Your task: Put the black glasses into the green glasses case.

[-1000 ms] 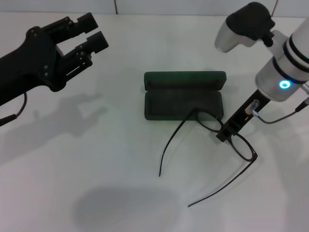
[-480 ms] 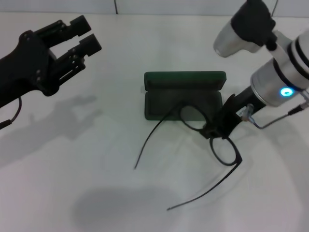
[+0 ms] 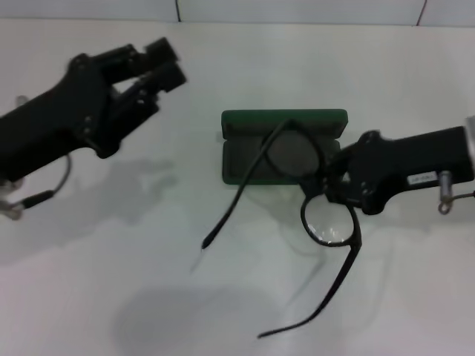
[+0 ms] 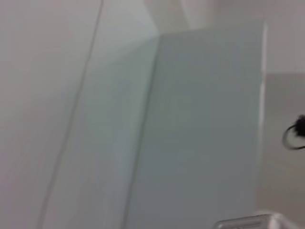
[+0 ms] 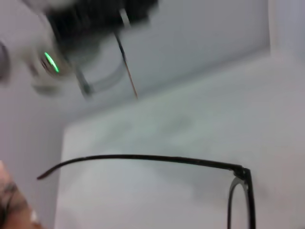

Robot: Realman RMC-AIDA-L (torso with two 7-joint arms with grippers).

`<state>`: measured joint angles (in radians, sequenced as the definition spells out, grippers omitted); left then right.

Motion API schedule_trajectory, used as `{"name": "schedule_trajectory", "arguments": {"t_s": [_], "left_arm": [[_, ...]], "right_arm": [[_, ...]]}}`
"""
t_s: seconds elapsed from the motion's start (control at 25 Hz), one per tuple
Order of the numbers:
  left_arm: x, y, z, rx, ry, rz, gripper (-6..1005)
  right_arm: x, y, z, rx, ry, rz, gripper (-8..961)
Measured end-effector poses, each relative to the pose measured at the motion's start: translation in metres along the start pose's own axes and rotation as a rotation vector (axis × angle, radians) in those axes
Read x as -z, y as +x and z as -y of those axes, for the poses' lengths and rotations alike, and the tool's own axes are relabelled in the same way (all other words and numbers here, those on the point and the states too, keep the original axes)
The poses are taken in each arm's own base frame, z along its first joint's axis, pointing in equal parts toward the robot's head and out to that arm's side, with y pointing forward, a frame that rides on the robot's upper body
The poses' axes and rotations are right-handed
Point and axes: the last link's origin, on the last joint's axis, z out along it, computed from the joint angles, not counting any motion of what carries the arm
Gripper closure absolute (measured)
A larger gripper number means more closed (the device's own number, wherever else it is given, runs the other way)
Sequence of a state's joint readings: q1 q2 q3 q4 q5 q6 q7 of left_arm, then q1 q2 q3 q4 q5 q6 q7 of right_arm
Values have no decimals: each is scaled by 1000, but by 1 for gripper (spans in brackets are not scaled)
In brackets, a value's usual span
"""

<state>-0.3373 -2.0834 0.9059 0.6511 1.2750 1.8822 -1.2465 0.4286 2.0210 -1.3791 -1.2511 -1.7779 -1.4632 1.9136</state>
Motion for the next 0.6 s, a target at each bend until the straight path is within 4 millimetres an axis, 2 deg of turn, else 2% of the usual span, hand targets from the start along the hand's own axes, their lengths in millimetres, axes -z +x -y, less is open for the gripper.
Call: {"name": "schedule_trajectory", "arguments": {"t_s": [0.08, 0.32, 0.52, 0.6], "left_arm": [[-11, -5, -3, 26, -55, 8, 657], [-44, -22, -16, 47, -239, 83, 869], [-60, -34, -18, 65, -287, 97, 965], [-62, -39, -18, 71, -285, 93, 965]], "right_arm": [[5, 3, 2, -3, -1, 63, 849], [6, 3, 9, 4, -21, 124, 848], [0, -3, 7, 31, -53, 129, 848], [-1, -4, 6, 31, -63, 133, 848]]}}
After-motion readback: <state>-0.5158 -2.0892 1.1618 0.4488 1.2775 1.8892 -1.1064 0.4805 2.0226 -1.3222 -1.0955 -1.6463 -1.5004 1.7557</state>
